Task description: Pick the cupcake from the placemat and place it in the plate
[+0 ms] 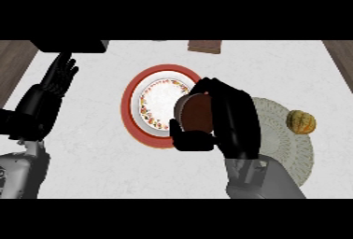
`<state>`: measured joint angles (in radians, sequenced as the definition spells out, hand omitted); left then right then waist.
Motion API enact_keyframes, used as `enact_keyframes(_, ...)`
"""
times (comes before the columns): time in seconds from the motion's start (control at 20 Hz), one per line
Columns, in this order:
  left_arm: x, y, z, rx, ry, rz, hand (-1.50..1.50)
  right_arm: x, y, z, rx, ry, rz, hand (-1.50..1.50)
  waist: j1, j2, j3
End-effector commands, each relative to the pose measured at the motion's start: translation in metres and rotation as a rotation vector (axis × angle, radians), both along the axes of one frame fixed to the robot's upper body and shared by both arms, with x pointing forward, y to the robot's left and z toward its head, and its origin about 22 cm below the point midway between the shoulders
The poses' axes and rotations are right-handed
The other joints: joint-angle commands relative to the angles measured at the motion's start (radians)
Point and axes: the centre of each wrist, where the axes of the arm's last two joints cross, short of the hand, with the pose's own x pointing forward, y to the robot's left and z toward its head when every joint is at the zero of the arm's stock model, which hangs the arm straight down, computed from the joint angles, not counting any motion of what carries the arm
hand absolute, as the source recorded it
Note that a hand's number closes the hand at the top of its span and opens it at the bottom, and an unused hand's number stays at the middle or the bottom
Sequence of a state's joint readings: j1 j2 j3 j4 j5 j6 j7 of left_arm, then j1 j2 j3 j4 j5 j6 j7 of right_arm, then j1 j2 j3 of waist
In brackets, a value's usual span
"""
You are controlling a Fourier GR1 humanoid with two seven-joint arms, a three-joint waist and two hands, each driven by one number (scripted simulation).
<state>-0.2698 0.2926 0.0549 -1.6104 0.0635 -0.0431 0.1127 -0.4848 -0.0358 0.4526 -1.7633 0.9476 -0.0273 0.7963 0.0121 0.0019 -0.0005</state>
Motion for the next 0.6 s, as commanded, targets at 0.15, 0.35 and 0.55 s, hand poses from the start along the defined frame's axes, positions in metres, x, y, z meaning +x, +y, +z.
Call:
enact_keyframes(0.15,0.012,0.01,0.008,-0.006,-0.001,-0.006,0.0,0.046,0.053,-0.019,0.033,0.06,0.005,1.5,0.012,0.003,0.0)
enact_keyframes(0.35,0.004,-0.004,-0.015,-0.02,0.0,-0.03,0.0,0.094,0.058,-0.022,0.011,0.073,-0.056,1.5,0.029,0.009,0.0)
enact_keyframes(0.55,0.004,-0.005,-0.008,0.007,-0.02,-0.034,0.0,0.106,0.069,-0.048,-0.055,0.101,-0.067,1.5,0.039,0.009,0.0)
